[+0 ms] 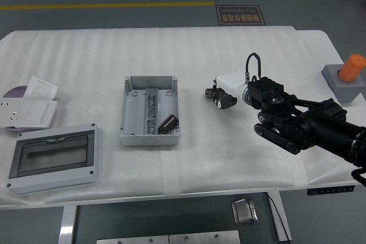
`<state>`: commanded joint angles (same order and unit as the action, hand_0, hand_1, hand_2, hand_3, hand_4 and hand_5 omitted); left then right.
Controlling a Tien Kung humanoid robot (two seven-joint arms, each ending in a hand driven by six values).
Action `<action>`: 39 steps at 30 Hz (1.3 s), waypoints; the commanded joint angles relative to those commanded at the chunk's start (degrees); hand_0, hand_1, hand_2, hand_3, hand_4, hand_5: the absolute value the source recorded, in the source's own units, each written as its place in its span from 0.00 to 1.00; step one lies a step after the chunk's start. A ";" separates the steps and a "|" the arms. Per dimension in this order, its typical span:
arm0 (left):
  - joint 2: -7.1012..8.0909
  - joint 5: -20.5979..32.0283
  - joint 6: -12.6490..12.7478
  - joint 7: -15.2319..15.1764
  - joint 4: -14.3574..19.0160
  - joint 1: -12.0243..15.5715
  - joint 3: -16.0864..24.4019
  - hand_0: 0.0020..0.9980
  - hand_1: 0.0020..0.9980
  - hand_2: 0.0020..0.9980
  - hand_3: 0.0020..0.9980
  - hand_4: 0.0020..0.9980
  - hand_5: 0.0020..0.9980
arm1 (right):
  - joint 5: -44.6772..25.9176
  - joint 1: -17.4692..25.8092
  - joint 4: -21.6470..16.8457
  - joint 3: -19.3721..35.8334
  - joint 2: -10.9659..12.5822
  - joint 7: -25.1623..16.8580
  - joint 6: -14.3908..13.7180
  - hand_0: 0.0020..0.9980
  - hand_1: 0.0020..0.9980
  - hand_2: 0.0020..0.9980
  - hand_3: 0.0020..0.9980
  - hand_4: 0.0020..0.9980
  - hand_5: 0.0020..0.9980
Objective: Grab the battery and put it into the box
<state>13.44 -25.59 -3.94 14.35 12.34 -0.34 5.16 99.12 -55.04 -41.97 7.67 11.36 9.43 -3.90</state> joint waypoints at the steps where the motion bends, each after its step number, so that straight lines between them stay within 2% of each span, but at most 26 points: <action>1: -0.01 -0.01 0.01 -0.01 0.00 0.01 0.03 0.69 0.70 0.44 0.51 0.51 0.45 | -0.19 -0.01 -0.09 -0.13 0.08 0.04 -0.20 0.67 0.64 0.61 0.68 0.36 0.25; 4: -0.09 -0.01 0.06 -0.08 0.01 0.04 0.18 0.69 0.70 0.44 0.51 0.51 0.45 | -1.59 -0.06 -0.96 -1.37 0.63 0.35 -1.88 0.67 0.64 0.61 0.68 0.36 0.25; 9: -0.15 0.10 0.14 -0.14 -0.04 0.13 0.27 0.69 0.70 0.44 0.52 0.52 0.46 | -5.59 -0.04 -4.80 -5.05 2.37 1.87 -7.38 0.67 0.63 0.60 0.68 0.36 0.27; 11: -0.17 0.18 0.18 -0.16 -0.08 0.21 0.28 0.69 0.70 0.44 0.52 0.52 0.46 | -5.21 0.07 -7.25 -3.65 3.21 2.80 -8.98 0.67 0.63 0.60 0.68 0.36 0.27; 15: -0.28 0.56 0.19 -0.15 -0.17 0.40 -0.03 0.69 0.70 0.45 0.52 0.51 0.46 | -2.73 0.53 -12.16 0.59 4.05 4.66 -9.69 0.66 0.63 0.59 0.68 0.36 0.27; 21: -0.39 0.67 0.18 -0.11 -0.21 0.52 -0.10 0.69 0.70 0.45 0.52 0.51 0.47 | 3.15 1.47 -20.58 6.29 2.97 7.16 -9.06 0.66 0.63 0.59 0.68 0.37 0.27; 26: -0.31 0.74 0.19 -0.10 -0.24 0.52 -0.13 0.69 0.70 0.45 0.52 0.51 0.47 | 7.61 1.37 -25.97 4.84 0.54 9.66 -5.83 0.66 0.63 0.59 0.68 0.37 0.28; 30: -0.24 1.40 0.18 -0.03 -0.38 0.64 -0.84 0.69 0.70 0.45 0.52 0.51 0.47 | 11.53 1.16 -27.42 3.11 -1.78 12.14 -3.20 0.66 0.63 0.59 0.68 0.37 0.28; 31: -0.24 1.58 0.17 -0.01 -0.41 0.68 -1.04 0.69 0.70 0.46 0.52 0.51 0.48 | 12.64 1.12 -27.58 2.82 -2.37 12.80 -2.68 0.68 0.66 0.66 0.71 0.54 0.39; 36: -0.26 2.04 0.14 0.00 -0.49 0.74 -1.61 0.69 0.70 0.46 0.52 0.51 0.48 | 16.55 0.85 -27.40 2.26 -4.33 14.70 -1.38 0.68 0.66 0.66 0.71 0.54 0.39; 37: -0.25 2.08 0.11 0.00 -0.49 0.73 -1.64 0.69 0.70 0.46 0.53 0.51 0.48 | 16.86 0.78 -27.25 2.20 -4.51 14.83 -1.33 0.81 0.79 0.80 0.83 0.69 0.48; 39: -0.23 2.17 0.07 -0.01 -0.51 0.72 -1.73 0.69 0.70 0.46 0.53 0.51 0.48 | 17.04 0.71 -26.82 2.03 -4.73 14.98 -1.34 0.81 0.79 0.80 0.83 0.69 0.48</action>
<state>13.21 -23.43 -3.87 14.34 11.83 0.38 3.43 116.16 -54.33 -68.80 9.70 6.63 24.41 -5.24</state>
